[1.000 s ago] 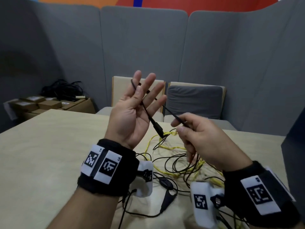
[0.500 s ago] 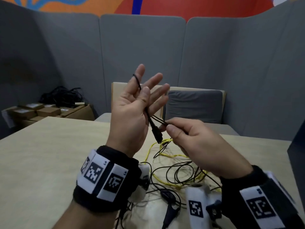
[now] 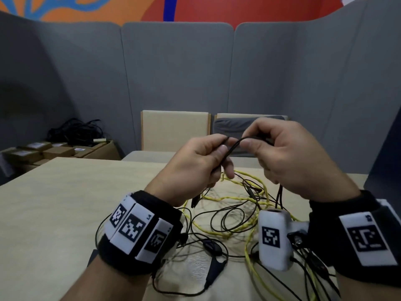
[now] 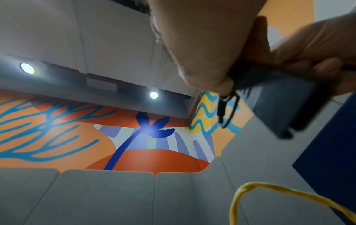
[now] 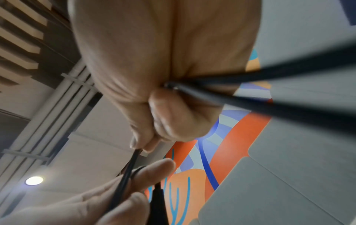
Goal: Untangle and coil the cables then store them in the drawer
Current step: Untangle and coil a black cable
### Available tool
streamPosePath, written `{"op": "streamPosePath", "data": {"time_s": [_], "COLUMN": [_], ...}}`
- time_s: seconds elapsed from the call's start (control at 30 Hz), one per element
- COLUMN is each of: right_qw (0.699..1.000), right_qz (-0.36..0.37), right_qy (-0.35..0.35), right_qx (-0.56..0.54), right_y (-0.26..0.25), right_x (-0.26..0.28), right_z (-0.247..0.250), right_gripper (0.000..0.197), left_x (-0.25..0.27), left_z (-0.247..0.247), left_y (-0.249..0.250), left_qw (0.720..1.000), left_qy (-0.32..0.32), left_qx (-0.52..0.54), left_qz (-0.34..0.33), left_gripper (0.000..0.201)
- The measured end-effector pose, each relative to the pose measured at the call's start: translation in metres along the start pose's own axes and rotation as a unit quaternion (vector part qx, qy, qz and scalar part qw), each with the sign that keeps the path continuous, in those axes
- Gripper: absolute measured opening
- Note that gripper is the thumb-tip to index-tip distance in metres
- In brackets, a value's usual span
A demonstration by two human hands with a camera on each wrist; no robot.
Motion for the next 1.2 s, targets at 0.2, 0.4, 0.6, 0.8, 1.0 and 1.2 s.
{"op": "streamPosePath", "data": {"time_s": [0.2,0.4,0.6,0.8,1.0,1.2], "right_qw": [1.000,0.978,0.988,0.982,0.974,0.970], "right_qz": [-0.009,-0.081,-0.058,0.016,-0.004,0.007], "right_qy": [0.012,-0.096,-0.139,0.169,0.198,0.212], "right_qx": [-0.019,-0.166,0.038,0.088,0.106,0.121], "right_y": [-0.002,0.010,0.019,0.001,0.015,0.013], "right_x": [0.001,0.007,0.004,0.003,0.002,0.000], "right_z": [0.000,-0.008,-0.020,0.026,0.031,0.024], "right_gripper": [0.018,0.007,0.018,0.016,0.012,0.011], "left_x": [0.005,0.002,0.002,0.005,0.010,0.017], "left_z": [0.003,0.045,0.057,0.012,0.004,-0.015], "left_y": [-0.001,0.012,0.021,-0.010,-0.010,-0.011], "left_qw": [0.997,0.993,0.984,0.994,0.977,0.949], "left_qy": [-0.064,0.078,0.157,-0.055,-0.117,-0.204], "left_qx": [-0.009,0.091,-0.032,-0.077,0.147,0.202], "left_qz": [0.030,-0.017,-0.076,0.056,0.097,0.132], "left_gripper": [0.030,0.023,0.027,0.032,0.035,0.041]}}
Point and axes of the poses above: each hand's wrist, its own x-axis away from the middle knuckle, its own z-axis out of the back of the hand, y = z × x, the point moved 7 cm from there along -x, towards the middle knuckle, and after that the axes turned 9 degrees about x, right-handed, at the moved point
